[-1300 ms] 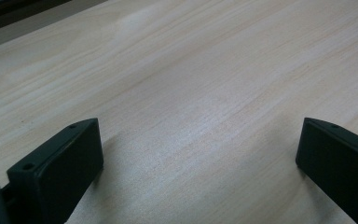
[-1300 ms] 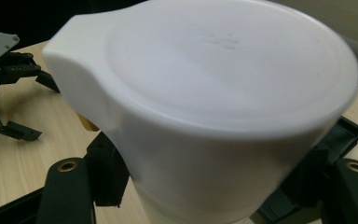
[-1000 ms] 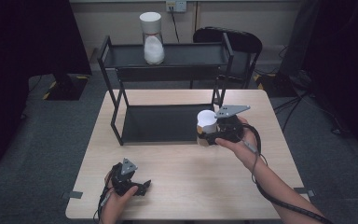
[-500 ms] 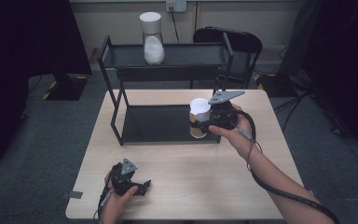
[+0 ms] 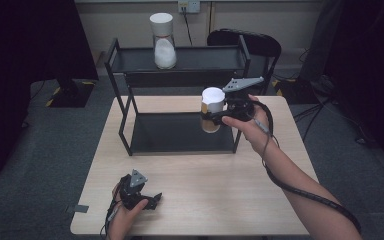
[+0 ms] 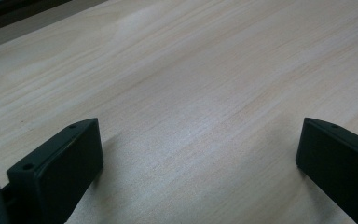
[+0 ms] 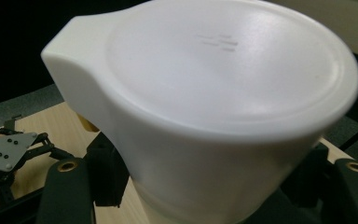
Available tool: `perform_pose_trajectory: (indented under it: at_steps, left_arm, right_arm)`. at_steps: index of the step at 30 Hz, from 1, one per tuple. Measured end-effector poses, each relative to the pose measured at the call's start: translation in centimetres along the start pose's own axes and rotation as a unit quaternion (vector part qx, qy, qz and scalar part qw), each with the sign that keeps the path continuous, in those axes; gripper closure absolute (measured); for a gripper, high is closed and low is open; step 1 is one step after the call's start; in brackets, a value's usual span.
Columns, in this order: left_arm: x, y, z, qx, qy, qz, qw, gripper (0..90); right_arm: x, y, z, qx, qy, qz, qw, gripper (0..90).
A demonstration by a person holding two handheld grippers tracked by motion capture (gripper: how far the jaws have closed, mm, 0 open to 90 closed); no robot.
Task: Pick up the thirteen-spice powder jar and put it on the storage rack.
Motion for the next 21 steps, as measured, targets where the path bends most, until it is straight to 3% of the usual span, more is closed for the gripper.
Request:
perform_pose_trajectory:
  at_steps: [21]
  left_arm:
    - [0.0,0.0,0.1,-0.001,0.0,-0.001,1.0,0.0]
  right_arm:
    - [6.2,-1.7,0.0,-0.027,0.004,-0.028,0.9993,30.5]
Point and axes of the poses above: each handheld gripper's, and its own axes: y roughly forward along the jaws, x roughly out of its top, z roughly to its left, the point moved 6 cm from there along y, roughly forward along the jaws, and after that the axes turned 12 degrees about y, right-handed, at the moved point
